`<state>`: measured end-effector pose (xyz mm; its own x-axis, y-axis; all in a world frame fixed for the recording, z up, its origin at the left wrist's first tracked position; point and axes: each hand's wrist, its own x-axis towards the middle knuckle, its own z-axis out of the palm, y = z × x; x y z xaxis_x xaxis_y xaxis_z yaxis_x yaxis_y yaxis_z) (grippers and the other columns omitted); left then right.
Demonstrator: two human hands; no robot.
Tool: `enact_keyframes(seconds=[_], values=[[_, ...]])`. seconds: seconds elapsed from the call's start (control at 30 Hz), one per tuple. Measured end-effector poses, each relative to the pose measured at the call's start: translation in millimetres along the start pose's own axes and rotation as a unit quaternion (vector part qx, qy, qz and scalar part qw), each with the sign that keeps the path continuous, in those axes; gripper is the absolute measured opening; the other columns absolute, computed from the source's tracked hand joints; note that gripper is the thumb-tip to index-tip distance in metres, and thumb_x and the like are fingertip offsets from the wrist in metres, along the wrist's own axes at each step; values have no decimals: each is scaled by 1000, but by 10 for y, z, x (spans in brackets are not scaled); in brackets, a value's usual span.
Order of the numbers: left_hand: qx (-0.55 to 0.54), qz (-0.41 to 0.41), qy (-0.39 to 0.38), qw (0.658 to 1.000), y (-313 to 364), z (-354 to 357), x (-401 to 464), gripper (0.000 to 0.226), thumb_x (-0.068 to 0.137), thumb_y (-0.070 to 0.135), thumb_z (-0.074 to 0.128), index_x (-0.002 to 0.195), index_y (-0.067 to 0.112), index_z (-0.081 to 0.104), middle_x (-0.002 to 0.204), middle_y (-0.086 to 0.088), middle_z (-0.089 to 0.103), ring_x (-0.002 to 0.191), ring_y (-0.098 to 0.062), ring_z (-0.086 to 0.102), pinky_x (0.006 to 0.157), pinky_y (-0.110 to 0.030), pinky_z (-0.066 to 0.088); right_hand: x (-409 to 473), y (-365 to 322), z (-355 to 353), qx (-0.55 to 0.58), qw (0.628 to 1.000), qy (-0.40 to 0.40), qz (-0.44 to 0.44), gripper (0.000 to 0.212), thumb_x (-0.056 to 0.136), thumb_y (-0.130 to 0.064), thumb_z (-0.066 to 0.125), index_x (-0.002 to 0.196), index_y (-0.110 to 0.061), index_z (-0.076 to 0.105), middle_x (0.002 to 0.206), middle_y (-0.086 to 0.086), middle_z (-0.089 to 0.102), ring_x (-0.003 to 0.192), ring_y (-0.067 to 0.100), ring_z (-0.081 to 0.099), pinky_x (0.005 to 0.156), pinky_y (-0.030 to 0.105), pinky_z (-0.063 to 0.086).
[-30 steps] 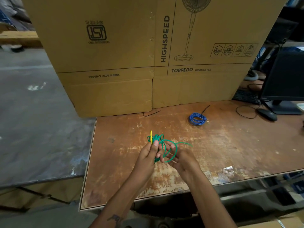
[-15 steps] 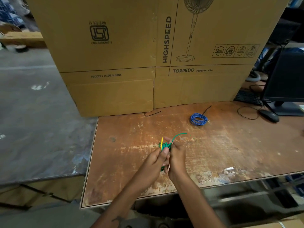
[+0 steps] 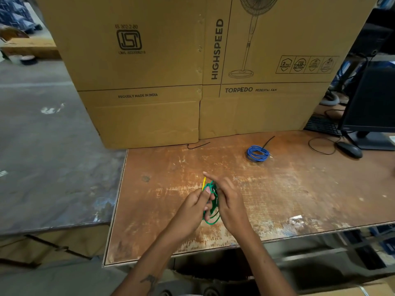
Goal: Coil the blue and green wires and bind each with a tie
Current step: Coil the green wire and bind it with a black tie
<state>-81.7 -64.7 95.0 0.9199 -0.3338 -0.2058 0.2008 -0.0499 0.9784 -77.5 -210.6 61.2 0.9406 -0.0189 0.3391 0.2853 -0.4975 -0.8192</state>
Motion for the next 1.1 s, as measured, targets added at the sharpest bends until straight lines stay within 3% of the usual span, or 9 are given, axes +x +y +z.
enact_keyframes(seconds=[0.1, 0.27, 0.4, 0.47, 0.57, 0.67, 0.87, 0.97, 1.1], values=[[-64, -31, -32, 997, 46, -31, -21, 36, 110, 30, 31, 85, 13, 50, 58, 6, 31, 49, -11, 33, 55, -25, 30, -40, 58, -15, -34, 999, -10, -38, 57, 110, 0, 41, 150, -38, 56, 100, -1, 61, 86, 17, 61, 73, 38, 51], [-148, -72, -94, 982, 80, -42, -59, 66, 101, 66, 15, 86, 11, 50, 62, -1, 30, 55, -17, 34, 57, -27, 35, -96, 128, -56, -170, 980, 19, -104, 56, 107, -7, 40, 156, -33, 49, 101, -11, 51, 77, 3, 46, 65, 23, 44], [-65, -38, -81, 994, 62, 0, -64, 47, 102, 57, 41, 84, 15, 47, 61, 5, 31, 58, -13, 32, 57, -19, 36, -121, 180, -63, -260, 948, 33, -180, 54, 104, -9, 47, 156, -26, 51, 116, -1, 66, 86, 17, 61, 71, 34, 52], [-51, -33, -77, 995, 38, -11, -58, 41, 106, 48, 40, 82, 15, 44, 61, 6, 30, 57, -13, 33, 57, -17, 36, -117, 151, -68, -204, 963, 27, -175, 54, 105, -7, 43, 155, -24, 53, 126, -4, 68, 99, 16, 65, 81, 39, 55], [-28, -33, -78, 996, 21, -63, -37, 40, 108, 45, 36, 82, 16, 43, 60, 7, 31, 56, -12, 35, 63, -22, 35, -109, 8, -47, 35, 997, -21, -72, 52, 108, -5, 38, 155, -21, 52, 140, -6, 69, 129, 16, 64, 105, 47, 51], [-38, -32, -79, 996, 26, -178, -18, 40, 108, 45, 37, 79, 18, 44, 60, 6, 30, 56, -13, 37, 64, -27, 32, -67, -144, -64, 154, 982, -108, 16, 48, 112, -19, 34, 159, -25, 45, 145, -4, 66, 141, 18, 57, 118, 38, 41], [-82, -46, -121, 988, 57, -532, 0, 42, 106, 48, 42, 75, 20, 45, 62, 4, 26, 57, -14, 36, 62, -28, 31, 76, -114, -25, -82, 978, -178, -70, 35, 114, -37, 34, 147, -33, 47, 129, -12, 59, 115, 7, 61, 96, 37, 52], [-15, -23, -148, 989, 65, -685, -22, 44, 105, 55, 40, 76, 22, 47, 66, 4, 35, 67, -15, 49, 77, -29, 44, 189, -108, 84, -178, 963, -150, -133, 42, 111, -56, 22, 130, -27, 47, 110, -1, 63, 90, 18, 63, 77, 41, 55], [142, 51, -69, 986, -17, -839, -47, 44, 106, 57, 32, 82, 28, 55, 73, 10, 52, 77, -10, 57, 83, -36, 47, 284, -121, 255, -274, 934, -102, -207, 44, 113, -51, 22, 122, -19, 51, 98, 2, 60, 76, 20, 60, 59, 37, 53]])
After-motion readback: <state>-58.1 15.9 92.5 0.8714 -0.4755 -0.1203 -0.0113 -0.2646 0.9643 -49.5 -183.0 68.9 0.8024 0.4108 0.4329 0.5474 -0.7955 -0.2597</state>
